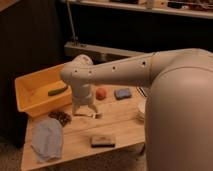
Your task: Place pepper in paper cup
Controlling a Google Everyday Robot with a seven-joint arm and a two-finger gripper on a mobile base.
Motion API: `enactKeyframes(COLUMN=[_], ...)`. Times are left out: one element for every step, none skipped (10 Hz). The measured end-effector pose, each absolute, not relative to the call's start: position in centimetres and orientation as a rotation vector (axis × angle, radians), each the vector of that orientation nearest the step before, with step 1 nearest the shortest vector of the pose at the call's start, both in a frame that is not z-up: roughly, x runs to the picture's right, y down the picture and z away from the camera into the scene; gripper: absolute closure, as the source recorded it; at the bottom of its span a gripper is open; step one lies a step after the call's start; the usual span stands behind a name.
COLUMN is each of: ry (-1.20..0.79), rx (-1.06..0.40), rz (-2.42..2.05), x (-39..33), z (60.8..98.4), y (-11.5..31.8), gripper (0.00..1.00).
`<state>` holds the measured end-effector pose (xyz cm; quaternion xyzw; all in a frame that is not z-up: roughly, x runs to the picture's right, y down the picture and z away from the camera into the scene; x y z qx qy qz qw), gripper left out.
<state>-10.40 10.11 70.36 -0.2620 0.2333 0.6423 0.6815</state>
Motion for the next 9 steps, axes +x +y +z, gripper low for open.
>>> enactKeyframes(ry=[0.523,0.523,0.523,0.523,0.523,0.523,0.521,0.505,0.466], rx=[-0.588,-0.588,-0.588,-0.588,-0.588,-0.588,-0.588,-0.585,-0.578], rz=[1.441,1.441,1.441,1.441,1.441,1.441,1.439,1.423,1.393], x=[-10.4,-10.4,-10.4,-10.4,-10.4,-10.4,-10.4,-10.3,-10.4], z=[70.4,70.4,70.4,70.4,70.4,70.4,70.4,70.5,70.8], y=[10.1,10.1,10.1,10.1,10.1,10.1,10.0,9.7,8.7], gripper=[0.35,0.35,0.35,0.35,0.35,0.35,0.35,0.35,0.35])
